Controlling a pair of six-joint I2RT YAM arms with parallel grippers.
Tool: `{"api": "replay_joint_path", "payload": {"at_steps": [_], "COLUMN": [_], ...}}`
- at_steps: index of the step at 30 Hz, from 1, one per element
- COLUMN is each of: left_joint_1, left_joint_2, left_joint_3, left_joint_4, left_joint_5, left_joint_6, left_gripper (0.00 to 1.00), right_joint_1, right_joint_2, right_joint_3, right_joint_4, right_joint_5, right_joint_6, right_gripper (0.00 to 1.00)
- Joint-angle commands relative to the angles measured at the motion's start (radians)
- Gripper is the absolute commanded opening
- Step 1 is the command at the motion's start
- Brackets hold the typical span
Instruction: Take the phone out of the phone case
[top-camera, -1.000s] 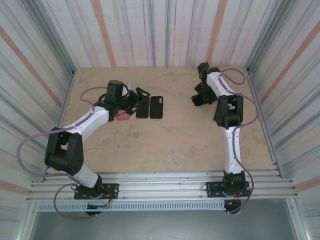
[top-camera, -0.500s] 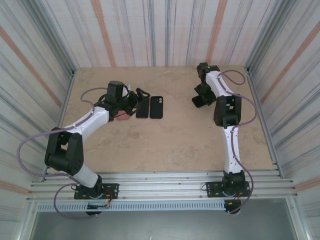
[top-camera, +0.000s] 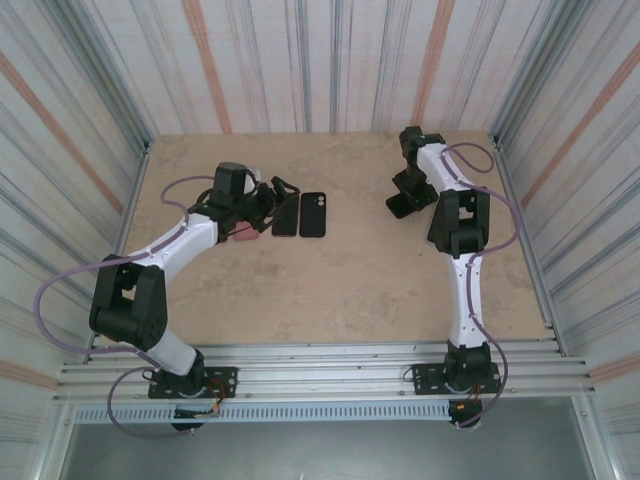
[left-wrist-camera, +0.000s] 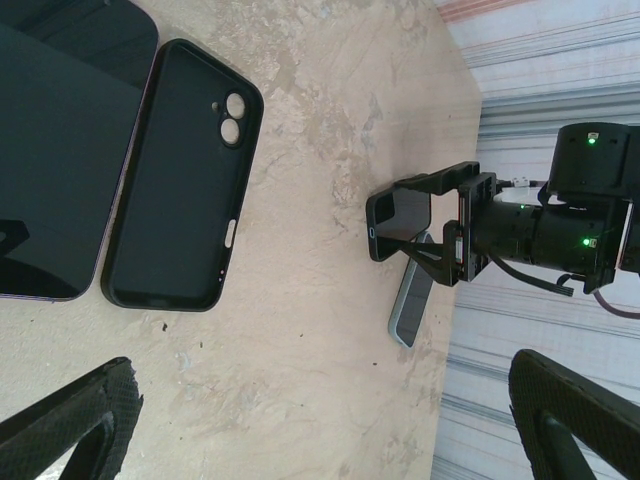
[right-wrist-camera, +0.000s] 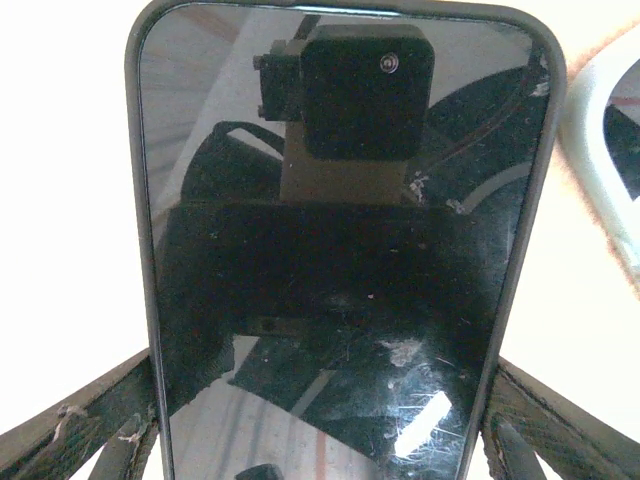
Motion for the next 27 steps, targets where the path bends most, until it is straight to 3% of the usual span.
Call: {"api": "replay_joint_path", "payload": {"at_steps": [1, 13, 20, 27], "left_joint_1": [0.006, 0.006, 0.006, 0.006], "left_joint_2": [-0.016, -0.007, 0.003, 0.006], "left_joint_3": [0.002, 0.017, 0.034, 0.04], "left_joint_4": [0.0, -0.007, -0.009, -0.001], "left_joint_5": [0.02, 0.024, 0.027, 0.025], "left_joint_6": [0.026, 0.029, 0.031, 0.03], "left_gripper": [0.98, 0.98, 0.98, 0.98], "right_joint_1": [-0.025, -0.029, -0.018, -0.02], "right_joint_2": [0.018, 0.039, 0.044, -0.031], "right_joint_3": [-0.041, -0.038, -0.018, -0.029], "right_joint_4": [0.044, 0.047, 0.045, 0.08], "right_joint_5": [-0.02, -0.048, -0.067, -0.067], "right_joint_6": [-0.027, -0.062, -0.064, -0.115], "right_gripper": [0.83, 0.8, 0.63, 0.53]}}
